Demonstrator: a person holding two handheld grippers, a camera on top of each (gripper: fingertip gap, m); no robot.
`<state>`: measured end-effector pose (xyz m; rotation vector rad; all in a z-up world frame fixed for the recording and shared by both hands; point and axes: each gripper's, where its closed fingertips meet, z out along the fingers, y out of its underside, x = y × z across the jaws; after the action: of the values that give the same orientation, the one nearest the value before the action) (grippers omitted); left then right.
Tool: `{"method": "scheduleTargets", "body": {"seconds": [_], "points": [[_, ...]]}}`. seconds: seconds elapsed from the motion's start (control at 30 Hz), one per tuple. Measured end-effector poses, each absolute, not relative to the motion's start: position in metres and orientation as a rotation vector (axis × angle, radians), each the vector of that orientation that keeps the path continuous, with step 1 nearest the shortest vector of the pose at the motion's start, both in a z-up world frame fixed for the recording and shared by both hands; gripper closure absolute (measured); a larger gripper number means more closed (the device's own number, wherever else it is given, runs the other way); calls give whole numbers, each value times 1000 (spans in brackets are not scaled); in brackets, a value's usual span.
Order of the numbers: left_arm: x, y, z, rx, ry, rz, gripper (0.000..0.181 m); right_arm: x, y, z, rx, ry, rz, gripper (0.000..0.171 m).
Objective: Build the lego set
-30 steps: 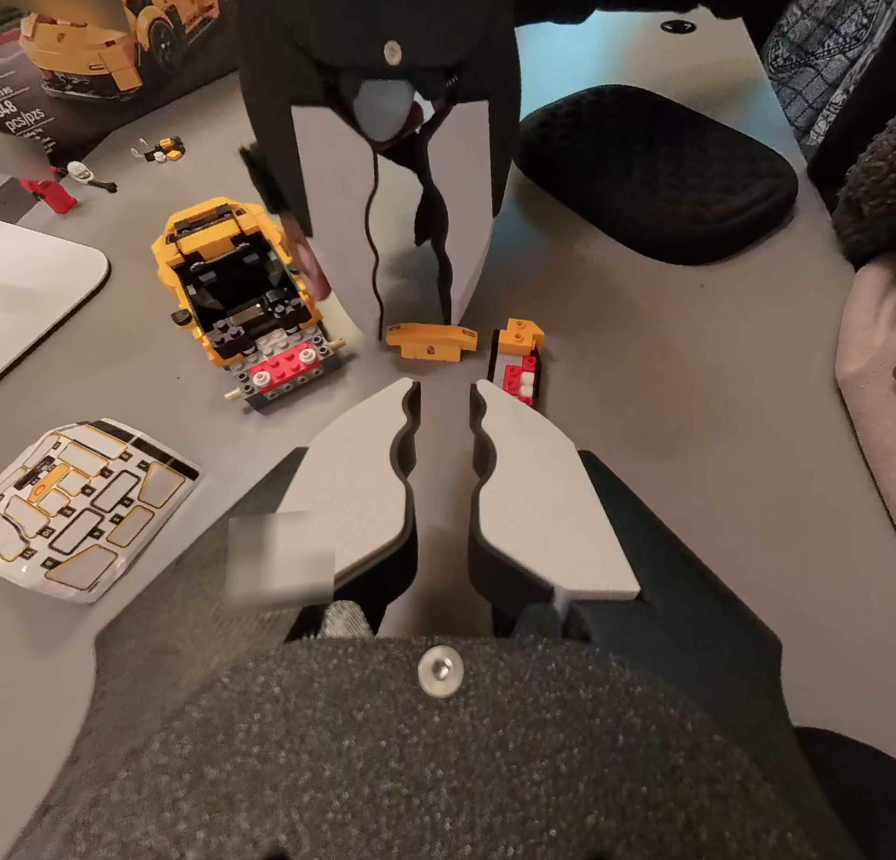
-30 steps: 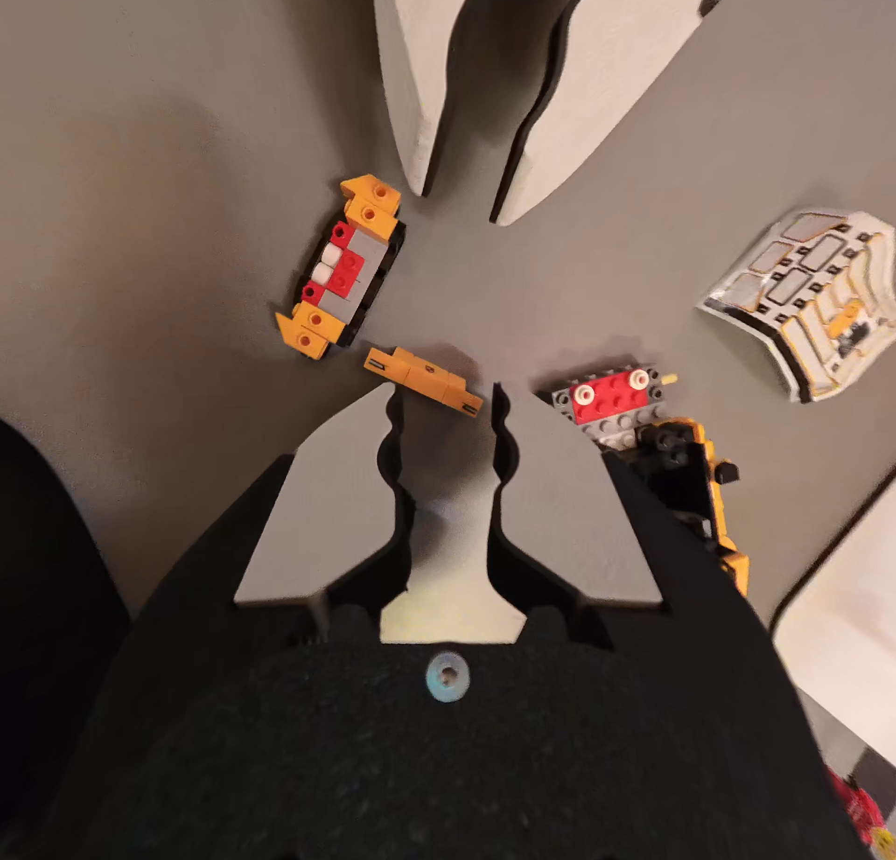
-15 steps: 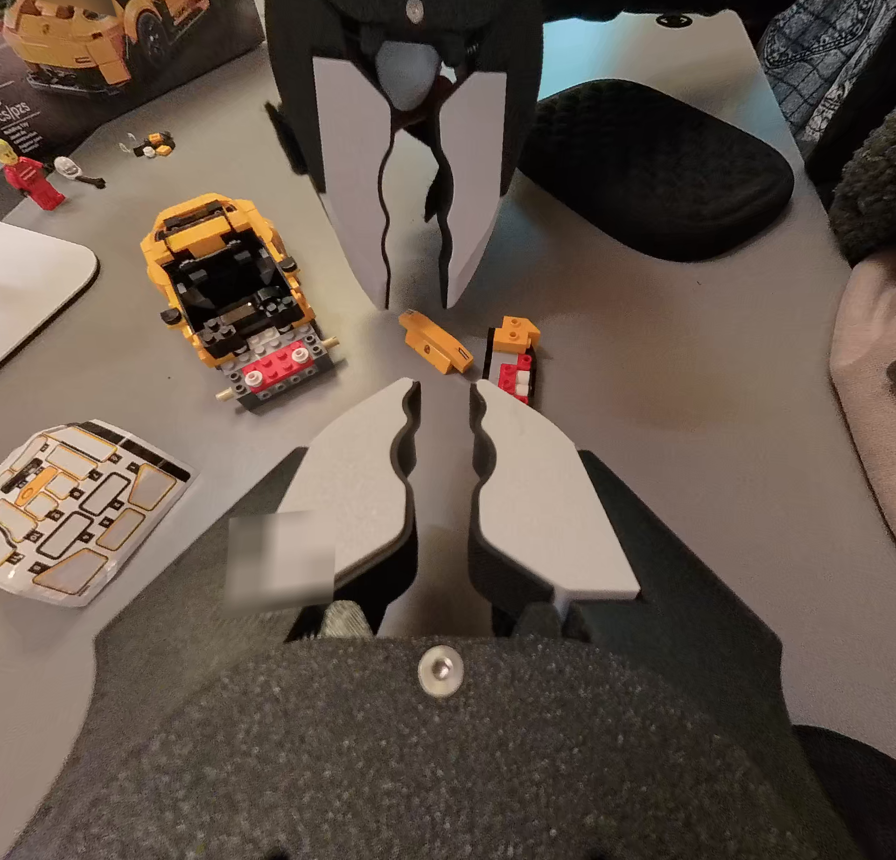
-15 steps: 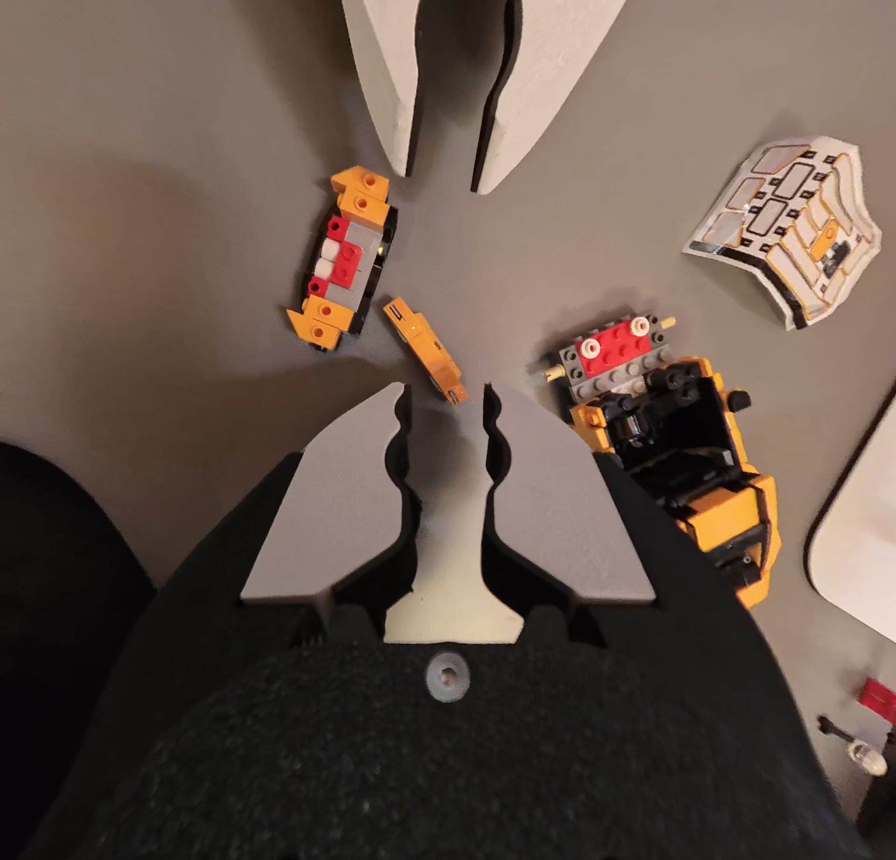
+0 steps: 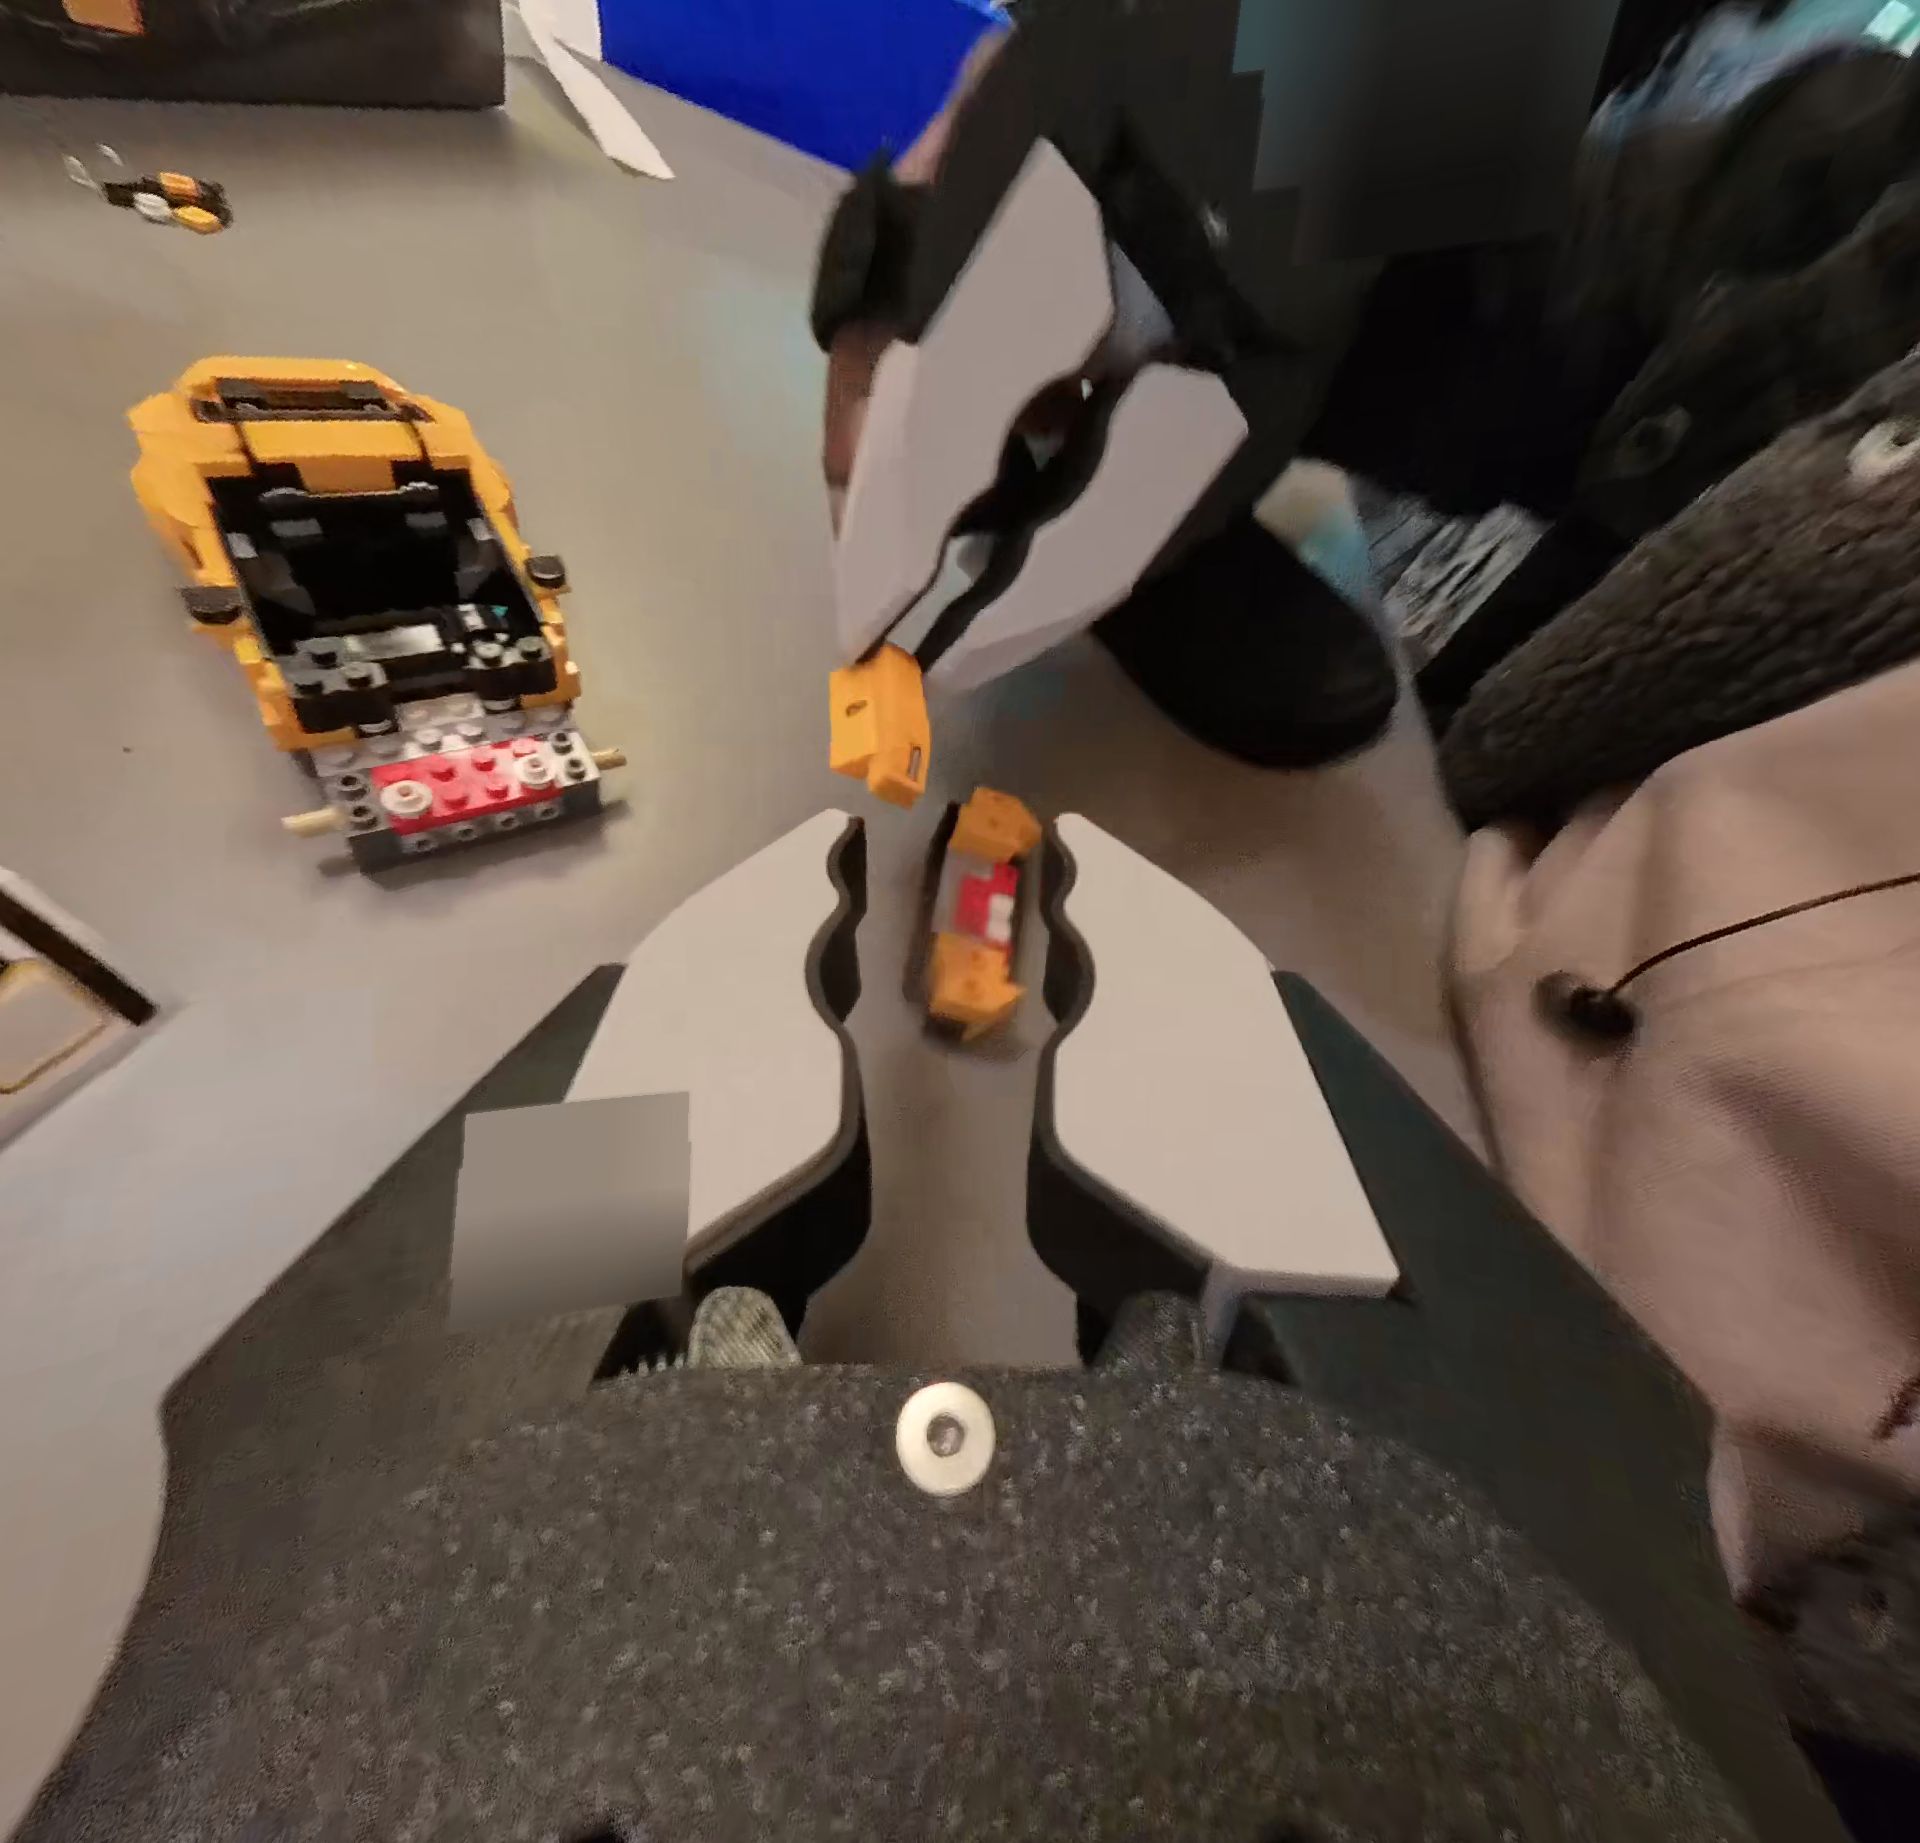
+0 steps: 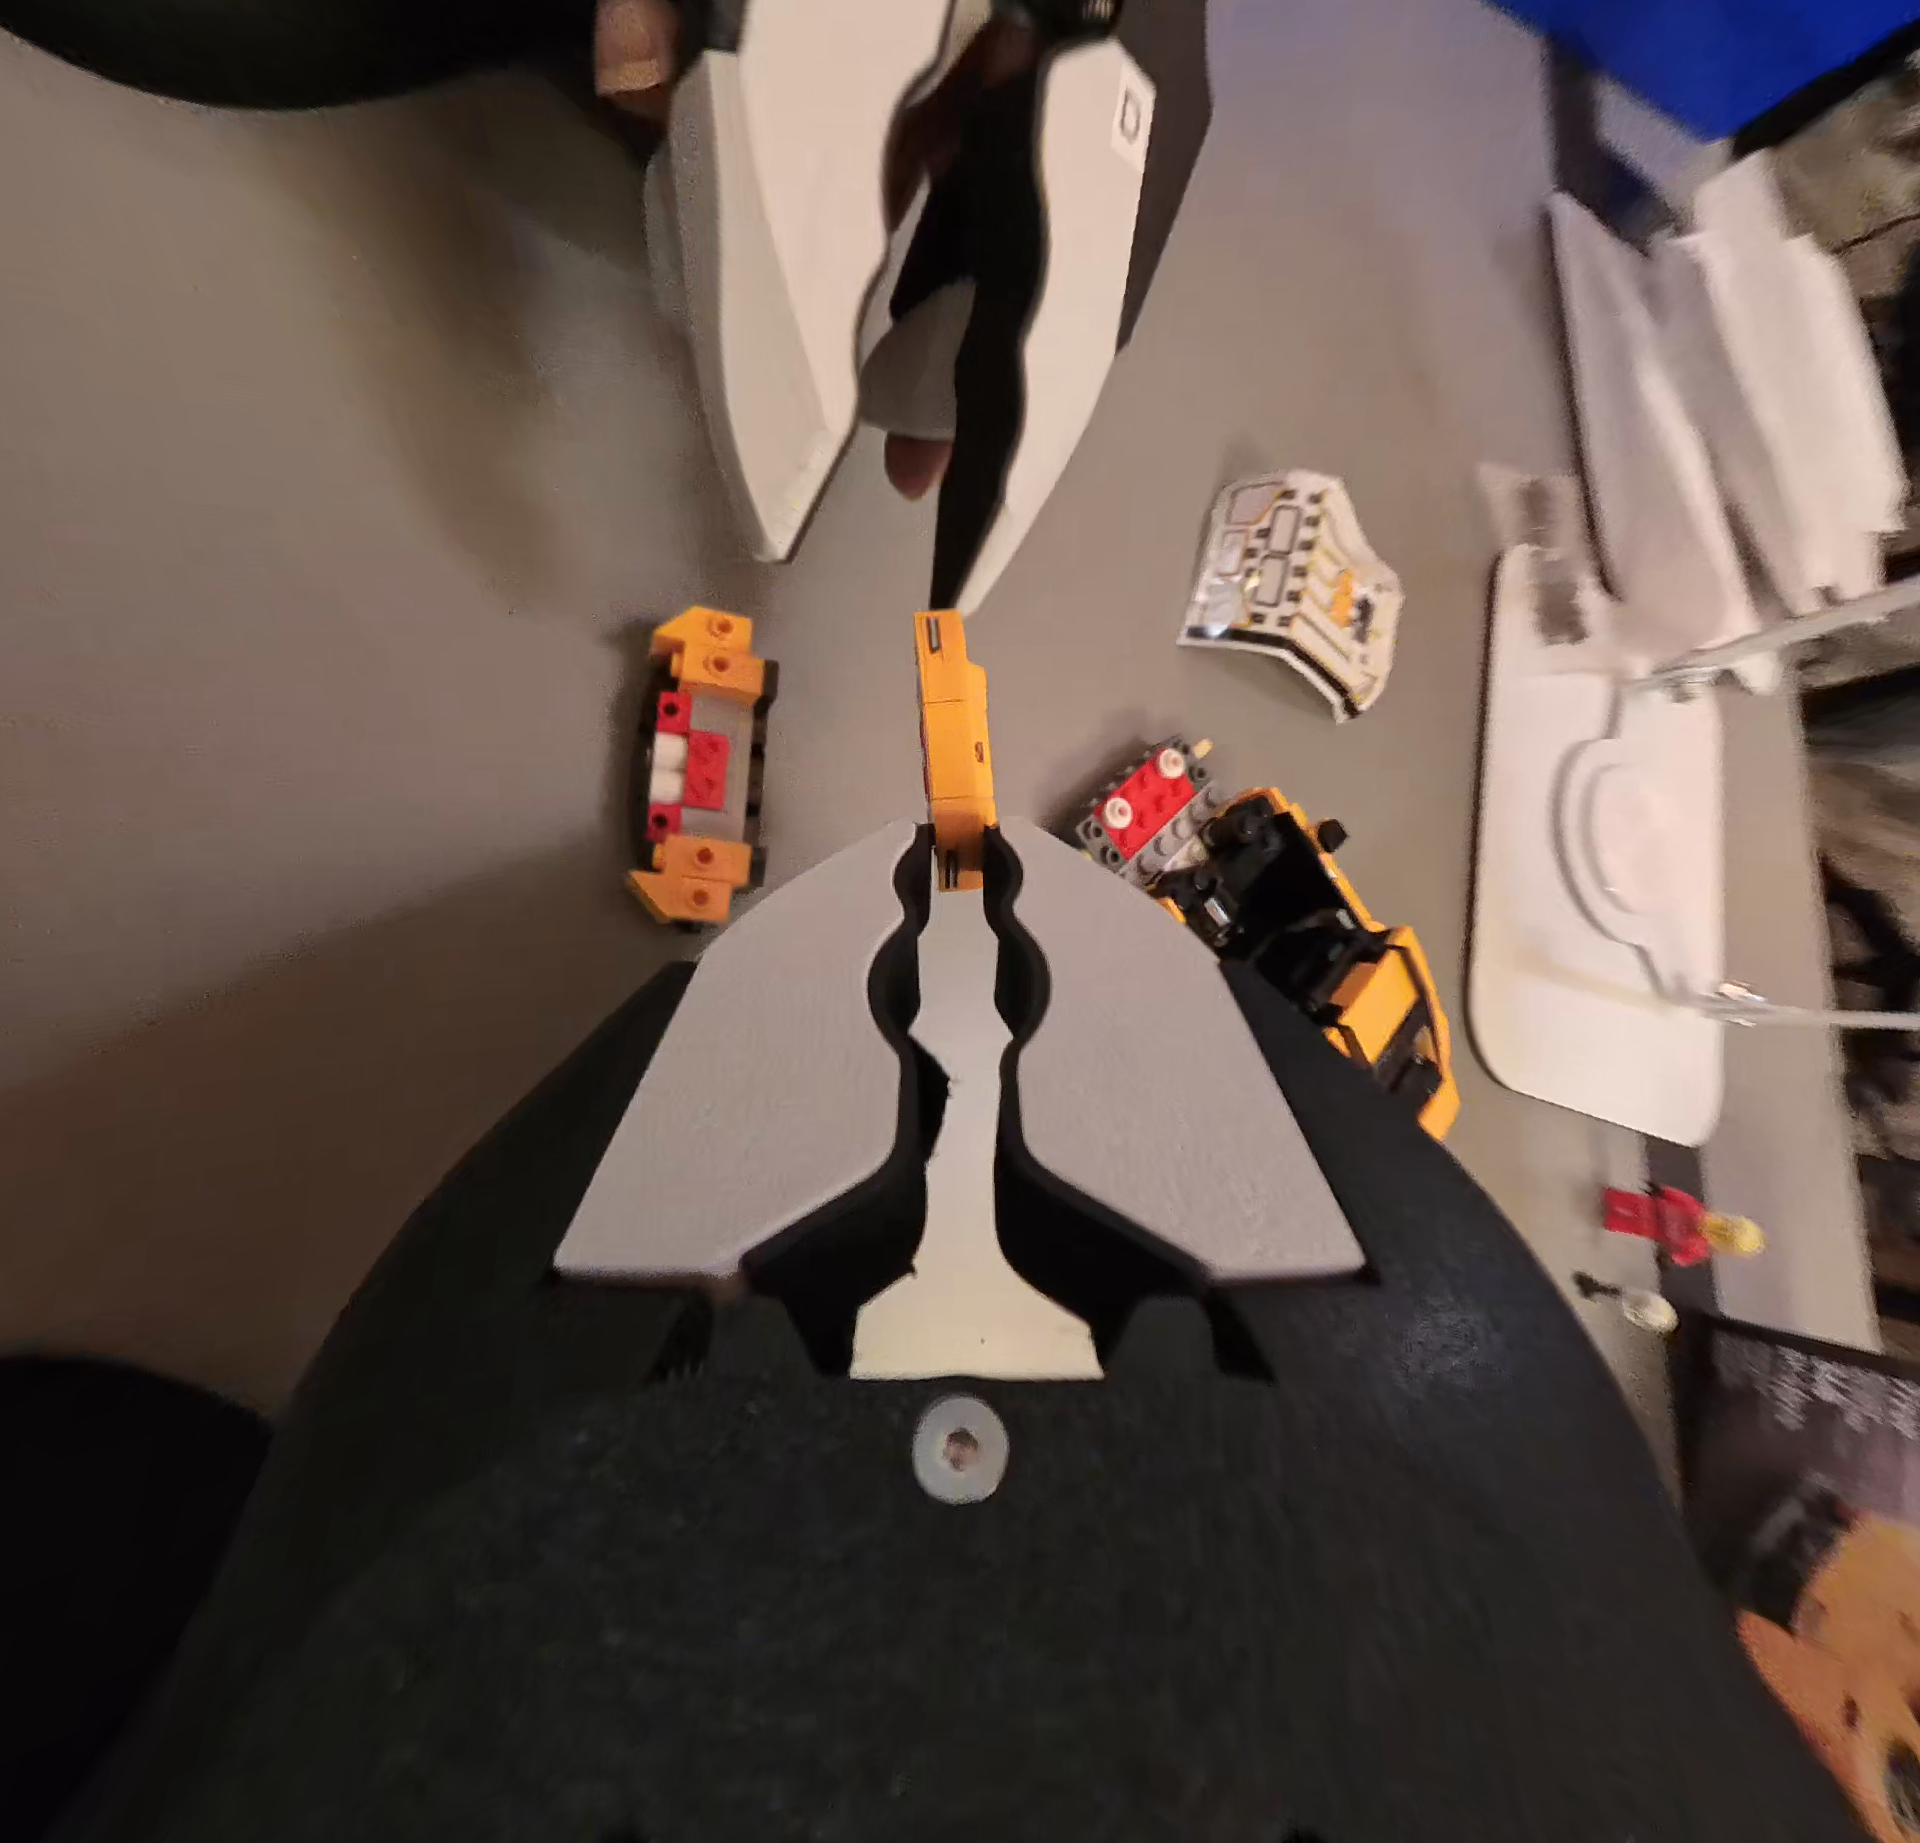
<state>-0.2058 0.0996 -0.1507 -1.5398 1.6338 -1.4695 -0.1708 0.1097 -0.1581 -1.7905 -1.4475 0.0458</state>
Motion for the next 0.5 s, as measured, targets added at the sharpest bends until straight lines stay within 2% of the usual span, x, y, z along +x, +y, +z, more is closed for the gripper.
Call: {"method": "scheduleTargets", "body": {"seconds": [0.2,0.5], "points": [[-202,88,-152,-1599,1635,-1558,146,-178,97,-148,-1700,-1391,-179,162],[-202,80,-154,-1587,1691,-1524,162,-191,88,-152,-1635,-1444,-314,162]]}}
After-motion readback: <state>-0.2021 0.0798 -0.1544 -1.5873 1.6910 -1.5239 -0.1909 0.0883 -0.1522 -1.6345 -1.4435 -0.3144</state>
